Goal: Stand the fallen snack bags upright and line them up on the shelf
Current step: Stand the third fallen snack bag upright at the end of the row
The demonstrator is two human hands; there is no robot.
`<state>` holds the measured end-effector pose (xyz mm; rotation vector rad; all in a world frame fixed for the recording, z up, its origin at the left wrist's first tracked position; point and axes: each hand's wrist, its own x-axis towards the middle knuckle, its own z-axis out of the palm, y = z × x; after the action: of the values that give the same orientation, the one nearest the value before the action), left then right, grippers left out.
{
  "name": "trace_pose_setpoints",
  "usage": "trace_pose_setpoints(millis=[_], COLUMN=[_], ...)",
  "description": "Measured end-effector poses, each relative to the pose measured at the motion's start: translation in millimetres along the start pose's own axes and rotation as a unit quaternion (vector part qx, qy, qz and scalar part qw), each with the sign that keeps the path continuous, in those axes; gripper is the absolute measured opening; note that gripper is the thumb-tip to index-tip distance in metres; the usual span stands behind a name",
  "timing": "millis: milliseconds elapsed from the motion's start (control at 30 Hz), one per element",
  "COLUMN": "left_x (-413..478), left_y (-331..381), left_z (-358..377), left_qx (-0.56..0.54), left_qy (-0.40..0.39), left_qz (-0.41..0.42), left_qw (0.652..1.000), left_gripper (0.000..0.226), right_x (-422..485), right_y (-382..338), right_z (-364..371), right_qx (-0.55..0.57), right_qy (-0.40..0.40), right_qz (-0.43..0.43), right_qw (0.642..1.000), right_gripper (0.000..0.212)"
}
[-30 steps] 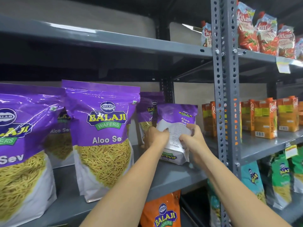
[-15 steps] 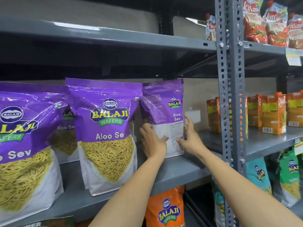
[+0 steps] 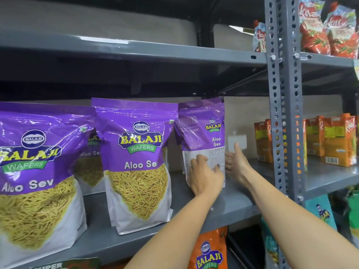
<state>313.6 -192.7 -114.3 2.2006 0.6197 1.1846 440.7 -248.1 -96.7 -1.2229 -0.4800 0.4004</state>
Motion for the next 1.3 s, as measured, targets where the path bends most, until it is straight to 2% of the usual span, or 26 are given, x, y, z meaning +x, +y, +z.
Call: trace_pose_setpoints(millis=[100, 233, 367, 400, 500, 600, 633, 667, 767, 833, 867, 933, 1000, 1033, 1167, 1300], left_x=[3.1, 7.6, 11.3, 11.8, 18.4, 28.2, 31.3, 33.7, 38.7, 43.0, 43.1, 43.5, 43.0, 43.3, 45.9, 46.6], left_y=[3.5, 2.9, 3.4, 5.1, 6.5, 0.2, -3.2, -7.3, -18.6, -26.1, -26.7, -18.5, -11.3, -8.9, -5.6, -5.2], left_z=[0.4, -3.3, -6.6, -9.3, -13.4, -18.1, -19.5, -20.0, -19.9, -10.7, -7.0, -5.8, -9.4, -10.2, -4.6, -2.5], left_qx=[-0.018, -0.077, -0.114, -0.124, -0.162, -0.225, -0.252, -0.274, -0.347, -0.395, -0.405, -0.398, -0.345, -0.322, -0.296, -0.347], left_qy=[-0.034, -0.03, -0.043, -0.047, -0.054, -0.074, -0.076, -0.077, -0.086, -0.093, -0.084, 0.002, 0.083, 0.088, 0.129, 0.183], left_qz=[-0.053, -0.11, -0.12, -0.124, -0.145, -0.168, -0.18, -0.188, -0.192, -0.197, -0.213, -0.258, -0.31, -0.321, -0.307, -0.267], left_qw=[0.998, 0.99, 0.985, 0.983, 0.974, 0.957, 0.948, 0.94, 0.914, 0.892, 0.885, 0.88, 0.882, 0.886, 0.895, 0.88], left_gripper=[0.048, 0.057, 0.087, 0.095, 0.105, 0.086, 0.078, 0.071, 0.059, 0.081, 0.085, 0.067, 0.058, 0.056, 0.038, 0.027], right_x=[5.5, 5.6, -1.3, 0.7, 2.7, 2.0, 3.2, 3.9, 1.1, 5.2, 6.8, 8.0, 7.6, 6.6, 6.2, 11.2], right_y=[1.8, 1.9, 1.3, 2.3, 4.3, 4.4, 5.0, 6.0, 4.8, 6.1, 8.1, 11.3, 13.4, 13.8, 15.3, 17.3], right_z=[2.1, -5.2, -5.8, -6.8, -7.2, -8.6, -7.9, -6.3, -0.9, -2.0, -1.5, 0.0, 0.6, 1.6, 2.6, -0.2], right_qx=[0.001, -0.064, -0.142, -0.149, -0.159, -0.137, -0.124, -0.107, -0.081, -0.079, -0.081, -0.096, -0.11, -0.116, -0.127, -0.128], right_qy=[0.006, 0.046, -0.02, -0.027, -0.035, -0.047, -0.06, -0.077, -0.107, -0.102, -0.102, -0.091, -0.068, -0.064, -0.04, -0.046], right_qz=[0.009, -0.014, -0.009, -0.008, -0.015, -0.025, -0.025, -0.025, -0.029, -0.035, -0.043, -0.063, -0.074, -0.075, -0.074, -0.071], right_qw=[1.0, 0.997, 0.99, 0.988, 0.987, 0.989, 0.99, 0.991, 0.991, 0.991, 0.991, 0.989, 0.989, 0.988, 0.988, 0.988], right_gripper=[0.073, 0.037, 0.017, 0.022, 0.059, 0.104, 0.112, 0.11, 0.064, 0.053, 0.049, 0.036, 0.029, 0.035, 0.086, 0.098])
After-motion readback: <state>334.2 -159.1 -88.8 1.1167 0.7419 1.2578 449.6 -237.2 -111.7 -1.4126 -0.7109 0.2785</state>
